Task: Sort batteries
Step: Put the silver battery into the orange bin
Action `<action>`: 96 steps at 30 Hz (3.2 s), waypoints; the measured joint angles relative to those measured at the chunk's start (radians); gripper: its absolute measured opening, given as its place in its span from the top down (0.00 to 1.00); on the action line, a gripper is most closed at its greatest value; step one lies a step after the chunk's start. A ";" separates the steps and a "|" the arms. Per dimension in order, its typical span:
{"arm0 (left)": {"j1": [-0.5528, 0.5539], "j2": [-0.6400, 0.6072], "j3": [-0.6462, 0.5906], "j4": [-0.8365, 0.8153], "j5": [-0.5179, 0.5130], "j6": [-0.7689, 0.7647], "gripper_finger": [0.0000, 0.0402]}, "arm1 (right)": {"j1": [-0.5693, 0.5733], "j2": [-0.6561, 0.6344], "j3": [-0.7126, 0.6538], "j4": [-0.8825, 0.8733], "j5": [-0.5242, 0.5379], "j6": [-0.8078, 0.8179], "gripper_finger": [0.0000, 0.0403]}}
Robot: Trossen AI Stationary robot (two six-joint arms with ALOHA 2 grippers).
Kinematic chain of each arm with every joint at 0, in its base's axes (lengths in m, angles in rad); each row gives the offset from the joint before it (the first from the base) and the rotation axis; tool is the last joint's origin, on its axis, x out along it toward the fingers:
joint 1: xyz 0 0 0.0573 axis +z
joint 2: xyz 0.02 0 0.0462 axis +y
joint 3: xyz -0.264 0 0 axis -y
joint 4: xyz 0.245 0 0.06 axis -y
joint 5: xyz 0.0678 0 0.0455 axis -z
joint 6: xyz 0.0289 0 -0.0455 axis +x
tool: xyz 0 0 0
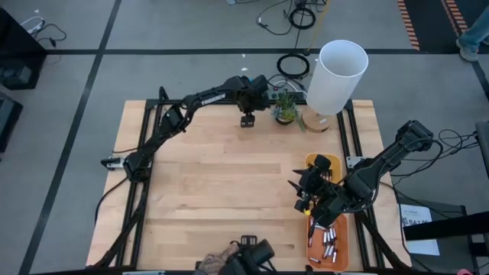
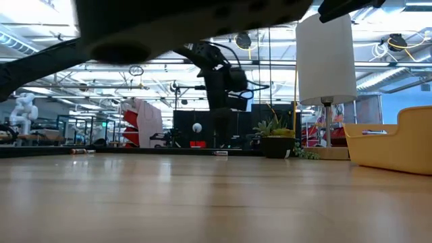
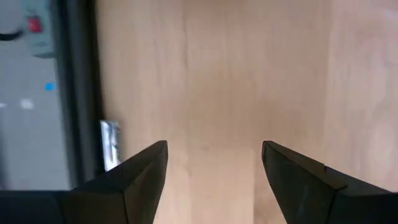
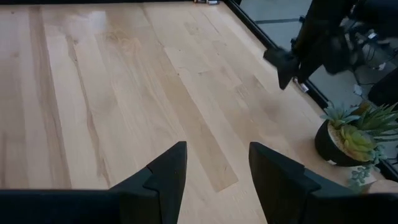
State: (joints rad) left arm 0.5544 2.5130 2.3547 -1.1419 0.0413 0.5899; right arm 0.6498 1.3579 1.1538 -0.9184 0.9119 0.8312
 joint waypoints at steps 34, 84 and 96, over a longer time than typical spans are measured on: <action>0.111 0.024 -0.004 0.026 0.269 0.045 0.32 | 0.000 0.000 0.000 -0.020 -0.002 0.064 0.59; 0.104 0.063 0.002 0.098 0.076 0.097 0.33 | 0.000 0.003 -0.051 -0.034 -0.007 0.104 0.59; 0.115 0.071 -0.004 0.079 0.073 0.096 0.33 | -0.015 0.003 -0.051 0.002 0.051 0.097 0.59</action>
State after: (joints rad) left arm 0.6691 2.5836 2.3508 -1.0628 0.1145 0.6855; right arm 0.6349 1.3605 1.1030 -0.9169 0.9625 0.9281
